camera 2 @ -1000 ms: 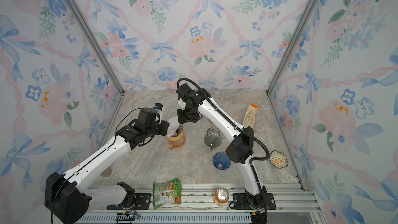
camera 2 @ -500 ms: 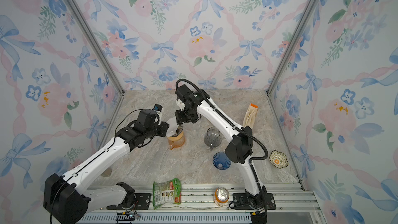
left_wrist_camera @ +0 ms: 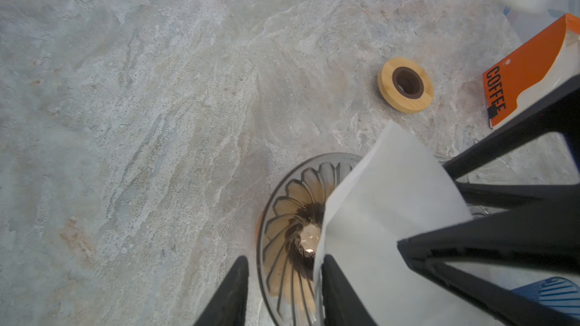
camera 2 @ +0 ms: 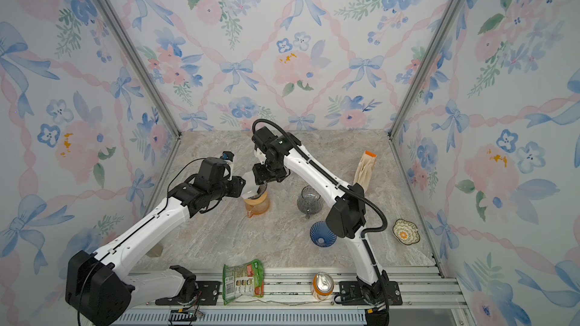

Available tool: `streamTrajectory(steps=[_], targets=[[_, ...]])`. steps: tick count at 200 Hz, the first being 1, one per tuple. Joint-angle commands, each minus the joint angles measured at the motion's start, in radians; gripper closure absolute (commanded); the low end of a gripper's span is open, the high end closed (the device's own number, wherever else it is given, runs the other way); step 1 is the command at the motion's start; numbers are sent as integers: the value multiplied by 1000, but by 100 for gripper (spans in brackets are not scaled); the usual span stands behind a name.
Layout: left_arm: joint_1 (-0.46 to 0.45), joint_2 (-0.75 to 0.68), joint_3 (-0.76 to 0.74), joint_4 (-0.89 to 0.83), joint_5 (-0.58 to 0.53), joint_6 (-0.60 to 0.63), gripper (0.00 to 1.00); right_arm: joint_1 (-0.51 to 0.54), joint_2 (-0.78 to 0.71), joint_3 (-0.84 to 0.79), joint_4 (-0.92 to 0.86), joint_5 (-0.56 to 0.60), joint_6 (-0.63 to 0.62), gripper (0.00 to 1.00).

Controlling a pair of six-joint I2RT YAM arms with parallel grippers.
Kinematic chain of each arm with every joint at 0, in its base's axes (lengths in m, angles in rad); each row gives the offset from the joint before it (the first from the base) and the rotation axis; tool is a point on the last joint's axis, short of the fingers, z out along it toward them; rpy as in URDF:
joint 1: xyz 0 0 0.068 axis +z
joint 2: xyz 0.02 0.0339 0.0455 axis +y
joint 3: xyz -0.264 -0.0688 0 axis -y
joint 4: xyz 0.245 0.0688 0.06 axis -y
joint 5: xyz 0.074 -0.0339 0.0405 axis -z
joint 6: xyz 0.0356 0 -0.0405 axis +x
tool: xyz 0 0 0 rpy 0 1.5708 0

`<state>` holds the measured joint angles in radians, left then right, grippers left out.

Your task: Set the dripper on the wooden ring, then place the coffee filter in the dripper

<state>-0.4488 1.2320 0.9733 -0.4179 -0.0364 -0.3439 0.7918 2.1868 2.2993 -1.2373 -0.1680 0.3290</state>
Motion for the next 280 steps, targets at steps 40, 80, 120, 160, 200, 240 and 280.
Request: streamTrajectory(steps=[40, 80, 120, 160, 200, 240, 280], targets=[[40, 12, -25, -9, 34, 21, 59, 3, 6, -47, -8, 39, -10, 40], [54, 22, -34, -8, 52, 26, 59, 1, 9, -61, -10, 48, -11, 39], [59, 37, -38, -9, 69, 29, 60, 2, 10, -80, -9, 62, -11, 39], [60, 50, -41, -9, 82, 36, 60, 0, 11, -109, 24, 58, -4, 38], [61, 57, -41, -9, 81, 37, 60, -3, 7, -150, 70, 53, 5, 38], [62, 80, -36, -8, 81, 39, 60, -11, 22, -130, 69, 43, -1, 37], [62, 83, -28, -9, 84, 36, 60, -11, -7, -94, 72, 28, -6, 33]])
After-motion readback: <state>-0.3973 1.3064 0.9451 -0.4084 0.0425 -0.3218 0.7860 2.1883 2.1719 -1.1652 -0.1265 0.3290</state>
